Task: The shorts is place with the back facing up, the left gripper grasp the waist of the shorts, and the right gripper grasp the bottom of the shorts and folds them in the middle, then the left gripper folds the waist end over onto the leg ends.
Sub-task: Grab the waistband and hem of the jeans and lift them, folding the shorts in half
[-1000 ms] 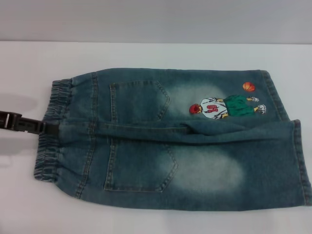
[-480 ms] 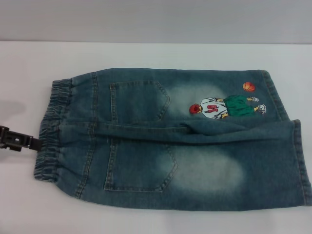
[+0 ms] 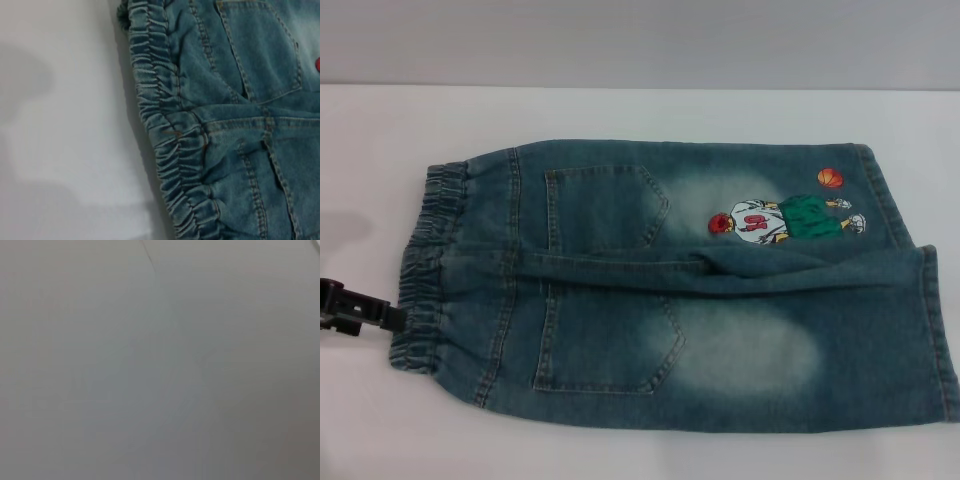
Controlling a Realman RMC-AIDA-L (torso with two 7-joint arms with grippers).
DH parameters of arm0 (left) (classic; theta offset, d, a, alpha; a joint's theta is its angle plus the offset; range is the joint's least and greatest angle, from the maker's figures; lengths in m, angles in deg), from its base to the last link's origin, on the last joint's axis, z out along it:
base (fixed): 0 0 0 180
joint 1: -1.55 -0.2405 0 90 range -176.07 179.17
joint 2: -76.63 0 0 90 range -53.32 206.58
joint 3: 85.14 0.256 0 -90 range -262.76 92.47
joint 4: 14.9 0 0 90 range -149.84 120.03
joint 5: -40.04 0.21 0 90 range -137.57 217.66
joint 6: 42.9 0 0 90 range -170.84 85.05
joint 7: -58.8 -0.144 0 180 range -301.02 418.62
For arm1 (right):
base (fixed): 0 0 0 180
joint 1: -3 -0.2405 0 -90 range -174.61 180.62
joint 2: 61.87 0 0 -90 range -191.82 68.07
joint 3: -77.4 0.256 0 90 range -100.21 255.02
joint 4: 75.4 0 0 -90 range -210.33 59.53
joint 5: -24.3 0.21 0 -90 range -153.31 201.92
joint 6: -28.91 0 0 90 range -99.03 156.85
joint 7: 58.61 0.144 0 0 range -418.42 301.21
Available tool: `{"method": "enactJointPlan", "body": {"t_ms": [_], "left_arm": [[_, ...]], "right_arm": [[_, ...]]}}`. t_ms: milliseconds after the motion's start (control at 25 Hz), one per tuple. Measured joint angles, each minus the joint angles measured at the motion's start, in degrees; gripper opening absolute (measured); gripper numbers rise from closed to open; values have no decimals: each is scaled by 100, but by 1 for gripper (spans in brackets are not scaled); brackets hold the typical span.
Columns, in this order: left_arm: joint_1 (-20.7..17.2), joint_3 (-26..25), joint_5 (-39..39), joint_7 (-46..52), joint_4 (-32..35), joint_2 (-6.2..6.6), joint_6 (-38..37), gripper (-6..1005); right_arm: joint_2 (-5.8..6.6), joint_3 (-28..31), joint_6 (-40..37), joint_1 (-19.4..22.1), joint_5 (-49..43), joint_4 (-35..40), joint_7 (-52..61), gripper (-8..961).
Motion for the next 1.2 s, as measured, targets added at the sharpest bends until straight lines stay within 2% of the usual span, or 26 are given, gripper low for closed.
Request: {"method": "enactJointPlan", "body": {"t_ms": [160, 480, 720, 1200], "left_arm": [[2, -6, 49, 75, -7, -68, 75, 829], [2, 1, 110, 213, -116, -103, 144, 830], [0, -5, 344, 266, -142, -183, 238, 829], [3, -6, 352, 335, -217, -197, 309, 829]], "right_arm": [[-1, 8, 30, 11, 23, 8, 1, 567], [0, 9, 51, 46, 19, 8, -11, 567], [4, 9, 59, 60, 29, 8, -17, 567], [6, 9, 51, 65, 30, 16, -3, 567]]}}
